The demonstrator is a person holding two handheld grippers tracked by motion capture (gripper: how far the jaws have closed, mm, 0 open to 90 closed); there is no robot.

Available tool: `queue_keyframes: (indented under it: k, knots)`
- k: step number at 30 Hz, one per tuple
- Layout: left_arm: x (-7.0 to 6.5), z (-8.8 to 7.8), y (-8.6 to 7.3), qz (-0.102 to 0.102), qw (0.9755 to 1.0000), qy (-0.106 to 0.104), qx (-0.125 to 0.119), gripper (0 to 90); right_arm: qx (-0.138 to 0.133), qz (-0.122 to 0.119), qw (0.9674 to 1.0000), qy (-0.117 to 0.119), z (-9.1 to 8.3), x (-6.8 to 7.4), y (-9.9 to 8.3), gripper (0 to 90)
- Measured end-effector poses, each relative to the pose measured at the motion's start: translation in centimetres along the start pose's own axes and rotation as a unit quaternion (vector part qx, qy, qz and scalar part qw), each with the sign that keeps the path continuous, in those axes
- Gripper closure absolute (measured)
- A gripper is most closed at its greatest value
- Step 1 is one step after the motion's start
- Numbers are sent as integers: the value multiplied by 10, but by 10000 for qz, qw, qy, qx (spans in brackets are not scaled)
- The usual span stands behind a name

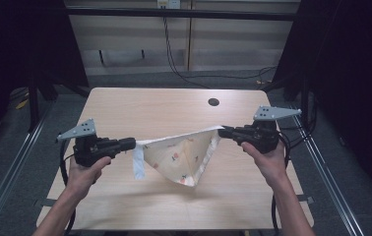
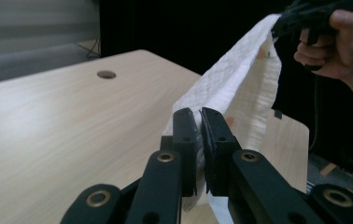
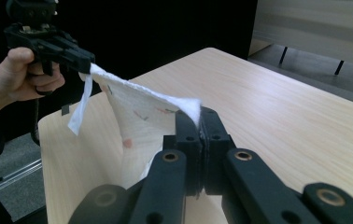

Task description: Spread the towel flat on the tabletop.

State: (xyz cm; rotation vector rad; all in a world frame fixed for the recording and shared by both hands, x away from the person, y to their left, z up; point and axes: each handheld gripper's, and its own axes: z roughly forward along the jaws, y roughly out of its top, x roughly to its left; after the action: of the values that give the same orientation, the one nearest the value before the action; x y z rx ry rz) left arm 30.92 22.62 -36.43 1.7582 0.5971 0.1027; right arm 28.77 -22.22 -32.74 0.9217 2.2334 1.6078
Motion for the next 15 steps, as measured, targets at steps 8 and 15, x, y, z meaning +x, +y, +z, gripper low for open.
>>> queue_keyframes:
  k: [8,15]
  knots:
    - [-10,-13,26,354,9993,78,8,853,-42,-123,9999,36,-10,10,20,886]
    - [-26,-33,40,528,9984,43,-221,853,-131,-369,9992,119,-22,26,33,886]
